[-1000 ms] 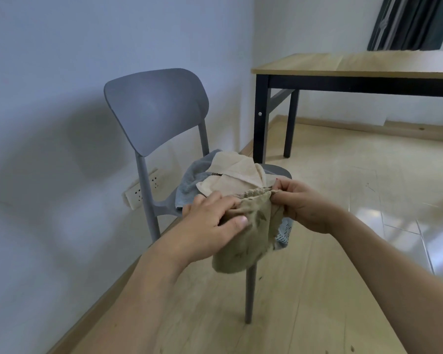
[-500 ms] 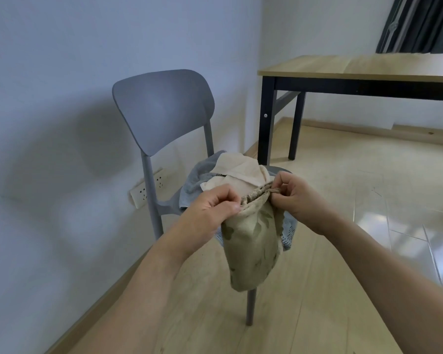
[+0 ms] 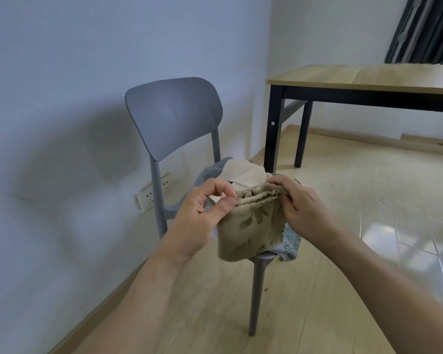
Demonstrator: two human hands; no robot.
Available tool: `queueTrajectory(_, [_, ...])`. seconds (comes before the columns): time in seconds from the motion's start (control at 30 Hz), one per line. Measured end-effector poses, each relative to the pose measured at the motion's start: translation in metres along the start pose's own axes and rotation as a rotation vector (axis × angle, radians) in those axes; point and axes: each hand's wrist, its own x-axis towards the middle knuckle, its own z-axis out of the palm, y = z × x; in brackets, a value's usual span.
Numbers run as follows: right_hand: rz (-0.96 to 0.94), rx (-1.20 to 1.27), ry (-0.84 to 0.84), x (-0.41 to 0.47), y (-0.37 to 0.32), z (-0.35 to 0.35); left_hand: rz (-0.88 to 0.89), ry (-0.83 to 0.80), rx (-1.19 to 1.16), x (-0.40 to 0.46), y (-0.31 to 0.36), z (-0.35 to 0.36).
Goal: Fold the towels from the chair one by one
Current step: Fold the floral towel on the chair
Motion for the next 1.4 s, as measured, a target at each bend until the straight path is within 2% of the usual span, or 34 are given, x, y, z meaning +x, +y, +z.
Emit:
queueTrajectory(0.07, [-0.017, 0.007, 0.046, 0.0, -0.002, 0.0, -0.086, -0.006, -0.076, 0.001, -0.004, -0.001])
queueTrajectory(0.17, [0.004, 0.038, 0.043, 0.0, -0.001, 0.002, -0.198, 0.088, 0.142, 0.003, -0.018, -0.001])
queueTrajectory(0.3, [0.002, 0.039, 0.005, 0.0, 0.001, 0.003, -0.225, -0.032, 0.272, 0.003, -0.031, 0.005])
queueTrajectory(0.43, [-0.046, 0.03, 0.016, -0.002, 0.0, 0.006, -0.216, -0.083, 0.31, 0.006, -0.034, 0.012])
queueTrajectory(0.6, [-0.102, 0.033, 0.011, -0.003, -0.004, 0.009, -0.305, -0.297, 0.217, 0.007, -0.032, 0.017])
queueTrajectory(0.67, [-0.123, 0.022, 0.0, -0.004, -0.005, 0.01, -0.32, -0.36, 0.371, 0.005, -0.027, 0.019])
queueTrajectory(0.77, [-0.124, 0.0, -0.022, -0.003, -0.002, 0.01, -0.276, -0.473, 0.773, 0.004, -0.019, 0.02])
queueTrajectory(0.83, [-0.126, -0.031, -0.034, -0.003, 0.003, 0.008, -0.228, -0.515, 0.857, 0.005, -0.018, 0.018])
queueTrajectory(0.9, [-0.093, -0.061, -0.03, -0.004, 0.007, 0.006, -0.201, -0.496, 0.765, 0.007, -0.017, 0.014])
queueTrajectory(1.0, [-0.014, -0.056, -0.003, -0.004, 0.009, 0.005, -0.199, -0.307, 0.386, 0.005, -0.011, 0.009])
queueTrajectory(1.1, [-0.014, -0.042, 0.053, -0.003, 0.004, 0.005, -0.186, -0.111, 0.051, 0.002, -0.009, 0.007])
queueTrajectory(1.2, [-0.026, -0.034, 0.072, -0.002, 0.002, 0.006, -0.198, 0.016, -0.177, 0.004, -0.009, 0.007])
queueTrajectory(1.27, [-0.024, -0.033, 0.077, -0.002, 0.002, 0.007, -0.178, -0.004, -0.246, 0.004, -0.008, 0.006])
queueTrajectory(1.4, [-0.034, -0.049, 0.074, 0.001, 0.001, 0.008, -0.112, -0.156, -0.395, -0.001, -0.002, 0.006])
